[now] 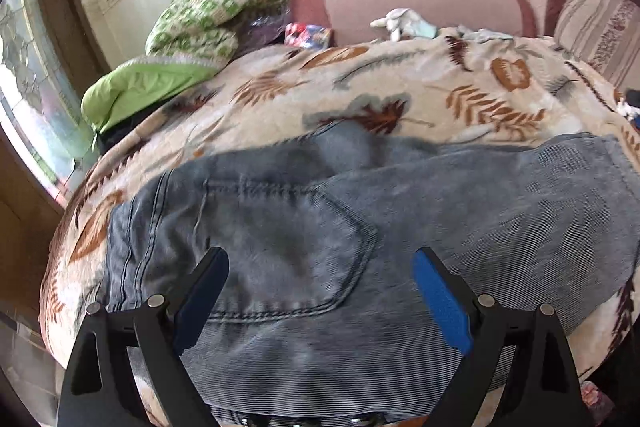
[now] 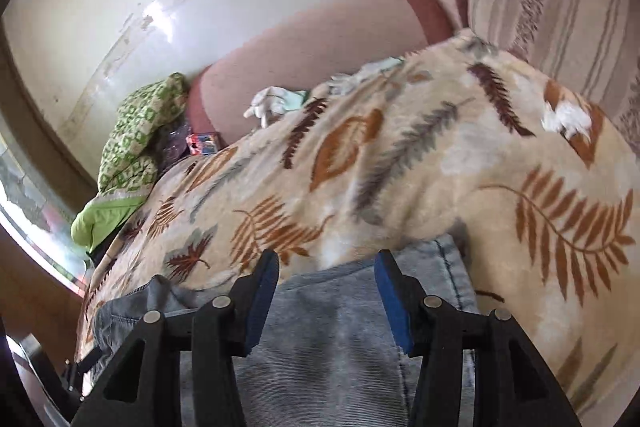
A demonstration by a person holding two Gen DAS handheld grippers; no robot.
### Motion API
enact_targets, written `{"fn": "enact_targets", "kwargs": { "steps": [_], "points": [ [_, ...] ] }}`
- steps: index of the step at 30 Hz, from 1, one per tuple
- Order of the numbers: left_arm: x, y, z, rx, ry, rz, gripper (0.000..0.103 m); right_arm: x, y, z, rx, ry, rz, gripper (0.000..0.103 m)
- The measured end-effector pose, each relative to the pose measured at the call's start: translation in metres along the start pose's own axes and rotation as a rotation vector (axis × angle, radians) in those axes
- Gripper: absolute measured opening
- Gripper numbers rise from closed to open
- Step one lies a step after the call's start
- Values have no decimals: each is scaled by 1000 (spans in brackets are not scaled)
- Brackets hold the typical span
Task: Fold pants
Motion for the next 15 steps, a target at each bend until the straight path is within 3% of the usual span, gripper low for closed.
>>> {"fn": "enact_targets", "kwargs": {
  "steps": [6,9,15],
  "points": [
    [-17,-27,1,15,-58,84,93,-9,-8,-47,-202,-9,78,54],
    [-11,-30,-9,-54,-62,45,93,-18,-14,-41,-193,-11,102,54],
    [-7,-1,-11,-34,-152,17,93,-49,-30,-21,-153,-18,169,54]
  ]
}}
Point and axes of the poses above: each gripper's, at about its wrist camera, not at the fingertips, and x roughly against the way its jaws point, z to its left, y to its top, the point moved 3 cm from there along -x, roughly the way its jaws point, and after that the axes turned 13 degrees about -z, right-handed, at the moved point
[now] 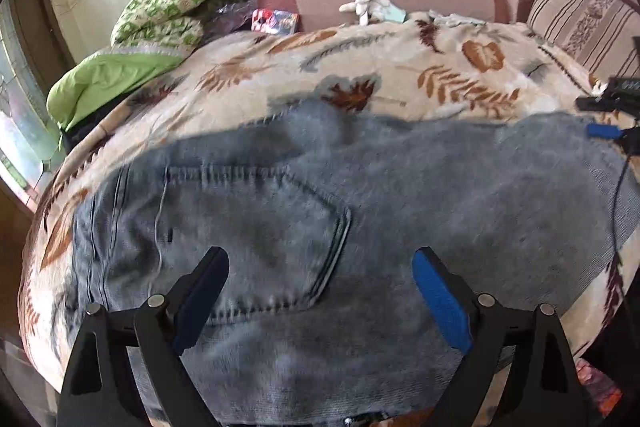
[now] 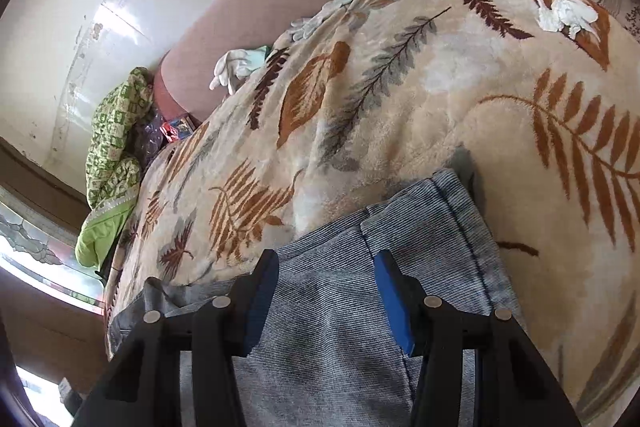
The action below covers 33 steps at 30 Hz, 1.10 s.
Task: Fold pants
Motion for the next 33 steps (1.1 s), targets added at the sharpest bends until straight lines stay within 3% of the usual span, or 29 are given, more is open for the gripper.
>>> {"fn": "enact_targets", "kwargs": {
  "steps": [4,6,11,14,17,20,23,25,29,33],
  "points": [
    [-14,25,1,-38,42,-31,93,-28,-3,8,46,-55,35,56],
    [-30,29,8,-31,87,0,93,-41,-1,11,71,-79,36,57],
    [-51,15,46,120,134,98,93,-44,1,23,143,-118,-8,58],
    [-47,7,68,189,179,93,93,-29,2,38,170,-46,-64,59],
    [-41,5,84,257,195,82,93,-24,-9,62,236,49,-64,59],
    [-36,5,98,292,229,68,93,-29,-33,91,297,165,4,59],
    [-28,6,112,294,313,41,93,-39,-57,108,315,239,95,59],
    [-29,5,117,286,347,39,93,-46,-66,112,358,204,111,59],
    [-41,-2,112,254,338,84,93,-57,-70,105,370,141,122,58],
    [-30,3,99,214,323,19,93,-37,-61,106,395,145,49,58]
  ]
}}
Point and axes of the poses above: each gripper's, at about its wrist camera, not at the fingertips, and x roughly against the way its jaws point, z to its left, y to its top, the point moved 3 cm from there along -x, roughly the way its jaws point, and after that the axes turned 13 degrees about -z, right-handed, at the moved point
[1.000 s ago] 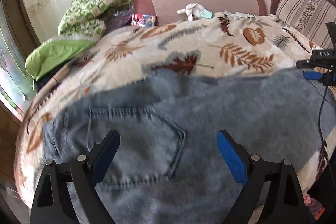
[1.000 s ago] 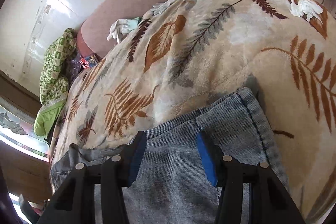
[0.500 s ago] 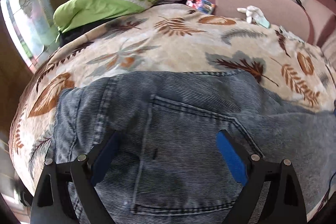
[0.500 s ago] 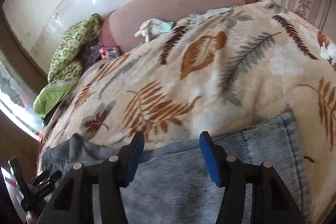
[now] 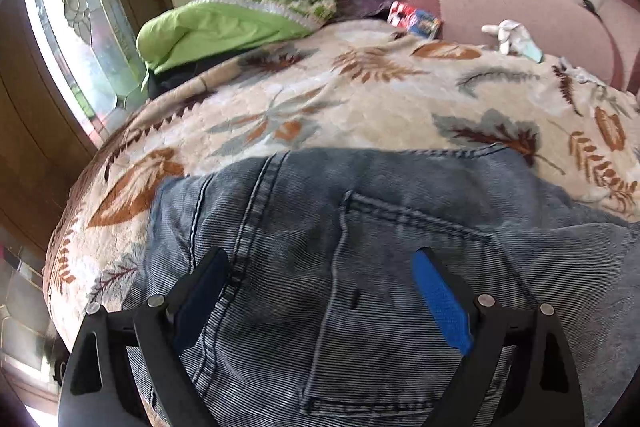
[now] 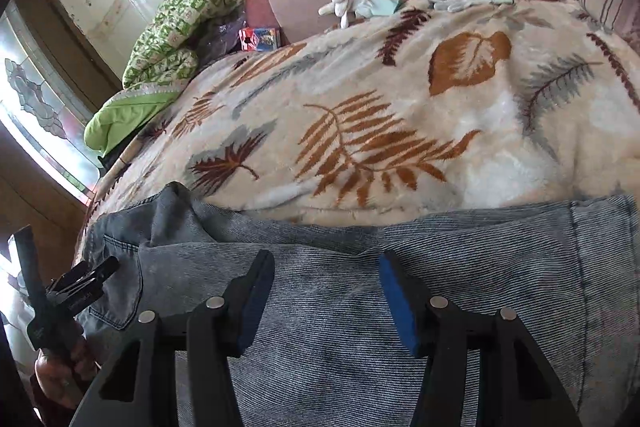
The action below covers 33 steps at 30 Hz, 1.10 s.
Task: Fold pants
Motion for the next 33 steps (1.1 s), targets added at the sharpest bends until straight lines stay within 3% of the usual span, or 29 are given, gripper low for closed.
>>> {"fn": "enact_targets", "kwargs": {
  "steps": [8,15,19,28,33],
  "points": [
    [33,11,-21,-72,-69,-147,93,60,20,-7,0,-28,-207,58],
    [51,17,-26,-74,-117,-194,93,110,24,-30,-68,-124,-339,59],
    [59,18,-28,-72,-139,-210,93,133,15,-36,-60,-180,-374,59],
    [75,19,-32,-57,-170,-240,93,168,-16,-30,86,-261,-392,65],
    [80,16,-37,-64,-179,-244,93,166,-17,-36,56,-258,-389,65]
  ]
}}
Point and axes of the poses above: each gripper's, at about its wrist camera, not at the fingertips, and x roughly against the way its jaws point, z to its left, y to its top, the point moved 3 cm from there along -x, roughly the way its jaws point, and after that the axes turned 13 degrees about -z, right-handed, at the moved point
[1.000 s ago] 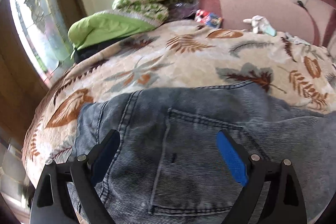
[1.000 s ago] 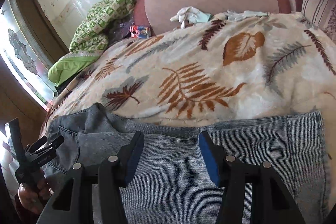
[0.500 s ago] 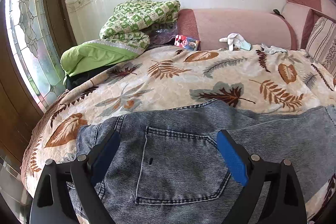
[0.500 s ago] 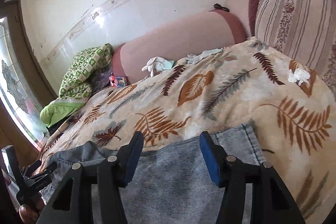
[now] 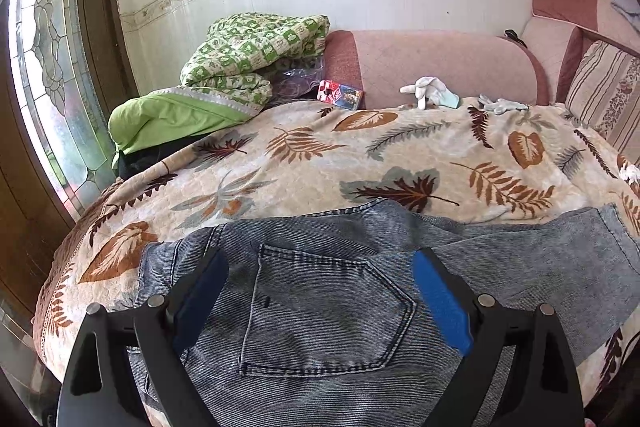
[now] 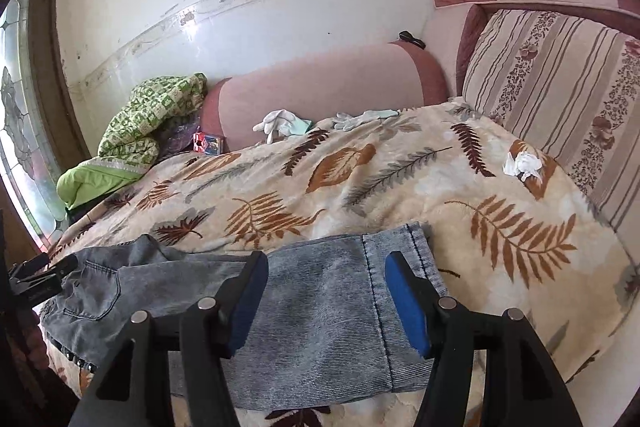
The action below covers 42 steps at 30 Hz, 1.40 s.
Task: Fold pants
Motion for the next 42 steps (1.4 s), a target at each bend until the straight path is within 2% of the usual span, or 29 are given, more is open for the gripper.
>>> {"fn": "enact_targets", "kwargs": {
  "steps": [20,42],
  "points": [
    [-5,-6,-9,-26,-4,22,94,-17,-9,16,27,37,46,65],
    [-9,-13,-21,-67,-16,40,94,-23,-11,4,-43,15,81,65]
  ]
}}
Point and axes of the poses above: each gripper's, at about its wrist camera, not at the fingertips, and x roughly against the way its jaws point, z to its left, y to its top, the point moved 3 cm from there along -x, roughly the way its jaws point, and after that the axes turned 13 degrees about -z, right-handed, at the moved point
